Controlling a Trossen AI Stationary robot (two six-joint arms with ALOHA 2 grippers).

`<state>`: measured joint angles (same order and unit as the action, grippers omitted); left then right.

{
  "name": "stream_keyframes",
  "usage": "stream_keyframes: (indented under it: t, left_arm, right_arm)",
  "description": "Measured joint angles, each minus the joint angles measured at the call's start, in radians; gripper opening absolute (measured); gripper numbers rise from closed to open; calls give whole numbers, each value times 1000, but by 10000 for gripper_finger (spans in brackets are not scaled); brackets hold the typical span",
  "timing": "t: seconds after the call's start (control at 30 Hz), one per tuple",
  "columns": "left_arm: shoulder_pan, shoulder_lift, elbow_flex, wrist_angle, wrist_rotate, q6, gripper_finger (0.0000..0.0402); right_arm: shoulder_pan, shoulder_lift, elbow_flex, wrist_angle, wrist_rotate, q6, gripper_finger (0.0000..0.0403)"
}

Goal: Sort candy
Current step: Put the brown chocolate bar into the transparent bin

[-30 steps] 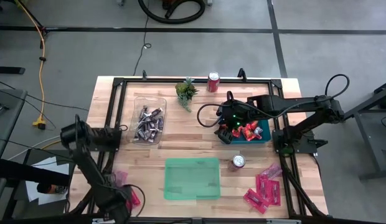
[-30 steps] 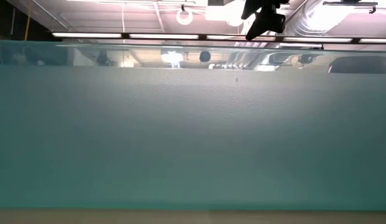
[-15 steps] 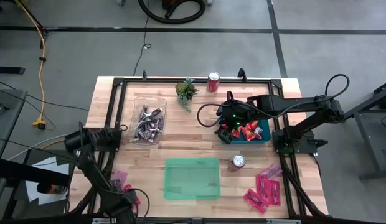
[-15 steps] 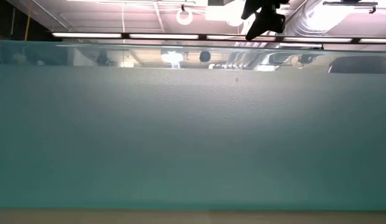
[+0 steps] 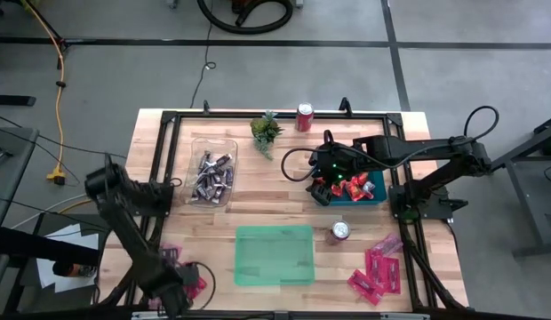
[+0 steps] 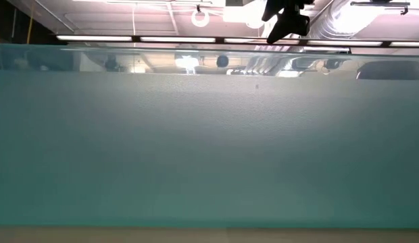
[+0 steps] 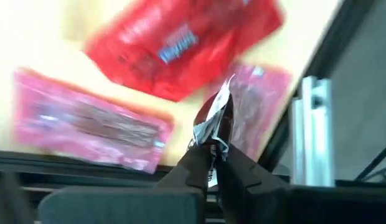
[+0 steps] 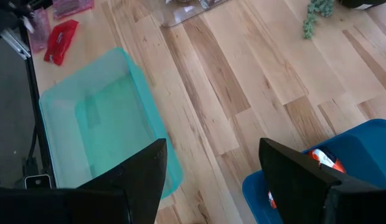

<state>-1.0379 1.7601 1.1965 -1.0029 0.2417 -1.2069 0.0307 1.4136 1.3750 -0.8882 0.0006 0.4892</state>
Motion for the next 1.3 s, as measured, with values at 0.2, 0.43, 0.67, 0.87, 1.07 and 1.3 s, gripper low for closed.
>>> stream_keyframes:
  t: [0.2, 0.43, 0.67, 0.87, 1.07, 1.3]
  left_arm:
    - [91, -254, 0, -49, -328, 42, 1]
    - [396, -462, 1, -173, -880, 59, 1]
    - [815, -537, -131, -157, -989, 161, 0]
    - [1000, -611, -468, 230, -775, 94, 0]
    - [1080, -598, -592, 375, -663, 7, 0]
    - [1140, -500, -593, 331, -600, 42, 0]
  right_arm:
    - [0, 0, 0, 1, 0, 2, 250]
    - [0, 0, 0, 41, 55, 19, 250]
    - [0, 0, 0, 69, 69, 34, 250]
    - [0, 0, 0, 69, 71, 56, 250]
    - [0, 0, 0, 69, 97, 72, 250]
    - [0, 0, 0, 75, 101, 71, 250]
